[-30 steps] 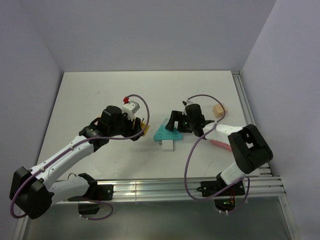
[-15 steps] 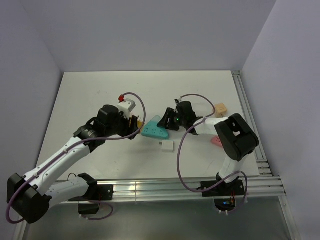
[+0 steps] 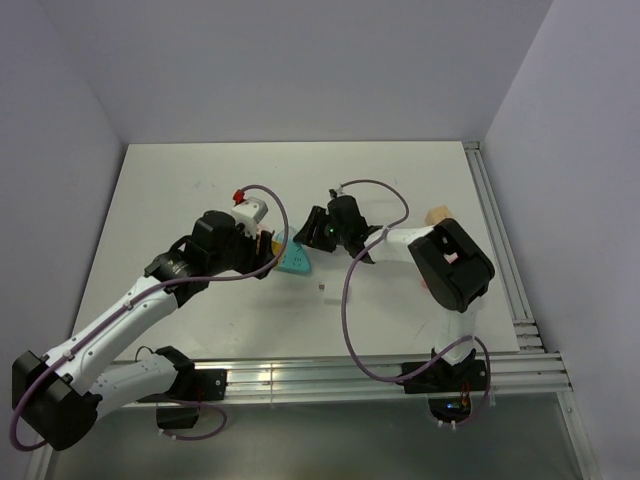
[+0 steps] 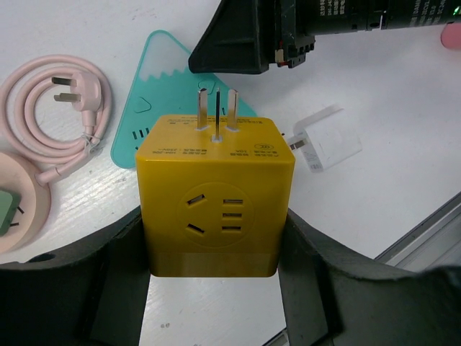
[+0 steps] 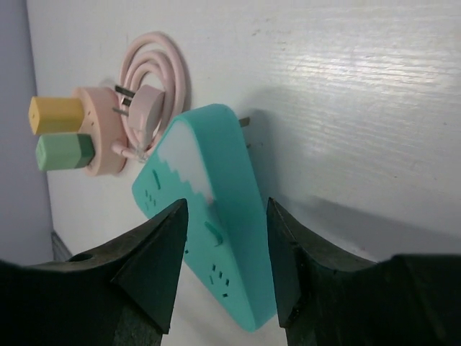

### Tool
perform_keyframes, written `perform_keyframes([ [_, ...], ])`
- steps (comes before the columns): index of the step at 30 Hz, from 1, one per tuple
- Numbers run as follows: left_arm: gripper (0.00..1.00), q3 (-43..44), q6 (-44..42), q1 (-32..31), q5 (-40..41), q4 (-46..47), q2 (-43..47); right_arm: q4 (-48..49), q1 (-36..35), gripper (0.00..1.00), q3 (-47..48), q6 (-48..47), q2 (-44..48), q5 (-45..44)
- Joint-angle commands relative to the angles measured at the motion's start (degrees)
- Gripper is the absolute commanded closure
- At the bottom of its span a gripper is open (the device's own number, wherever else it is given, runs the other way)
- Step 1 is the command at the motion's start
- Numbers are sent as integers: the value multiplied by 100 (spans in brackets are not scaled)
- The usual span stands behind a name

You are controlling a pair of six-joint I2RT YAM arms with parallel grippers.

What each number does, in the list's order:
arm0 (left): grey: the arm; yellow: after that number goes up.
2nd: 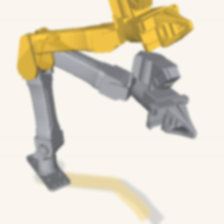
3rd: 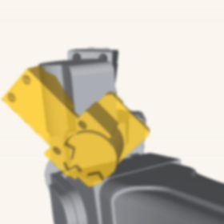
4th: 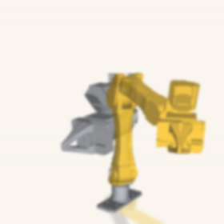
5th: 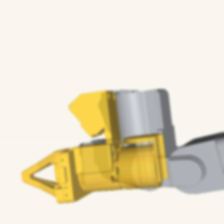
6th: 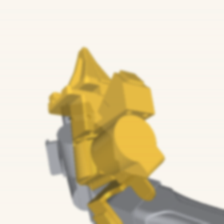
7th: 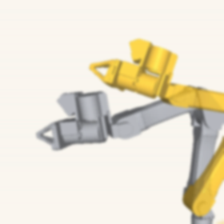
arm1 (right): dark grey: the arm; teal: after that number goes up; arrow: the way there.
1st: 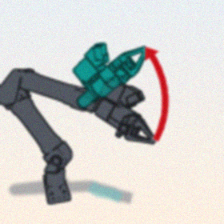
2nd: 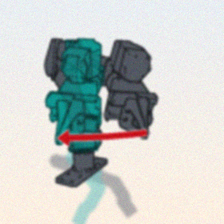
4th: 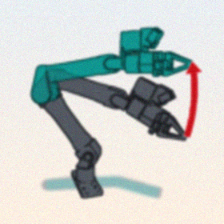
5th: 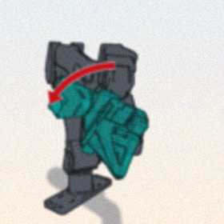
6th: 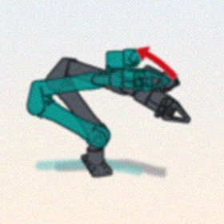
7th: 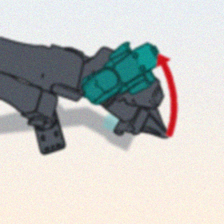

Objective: Insert the plug
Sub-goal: Move the socket to the center of the board, then adjust the plug.

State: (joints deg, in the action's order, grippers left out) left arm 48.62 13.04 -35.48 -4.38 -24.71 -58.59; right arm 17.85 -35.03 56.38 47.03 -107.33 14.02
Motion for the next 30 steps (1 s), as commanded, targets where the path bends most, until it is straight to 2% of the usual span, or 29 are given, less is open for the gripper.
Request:
perform_keyframes([
  [1,100,121,15,6,52,256,190,175,-223,44,40,-62,-87,-636],
  [2,100,113,-3,6,-18,273,190,262,-363,33,-21,-79,-60,-855],
  [5,100,86,-12,-2,-19,300,269,316,-487,17,-284,-175,194,-1024],
  [8,100,174,-47,15,25,178,278,246,-488,11,-513,-578,668,-1217],
  [11,99,279,-64,24,-44,2,234,482,-479,10,-968,-1123,1362,-1183],
  [15,98,508,-73,77,-168,-279,129,1308,-496,8,-1875,-1783,2564,-893],
  [18,98,727,6,138,-256,-491,14,1652,-593,6,-2262,-2600,3084,-409],
  [21,99,938,163,191,-432,-640,-126,1941,-1206,5,-2657,-3619,3602,-873],
  [23,100,1096,269,209,-590,-780,-249,2284,-1636,5,-2833,-4006,3745,-866],
  [27,100,1343,418,226,-810,-1044,-416,2565,-1867,0,-2939,-4595,3798,-587],
  [28,100,1387,436,226,-810,-1097,-434,2940,-1876,0,-3035,-4815,3824,-463],
  [30,100,1466,454,226,-862,-1211,-452,3102,-2078,0,-3195,-5220,3869,-977],
])
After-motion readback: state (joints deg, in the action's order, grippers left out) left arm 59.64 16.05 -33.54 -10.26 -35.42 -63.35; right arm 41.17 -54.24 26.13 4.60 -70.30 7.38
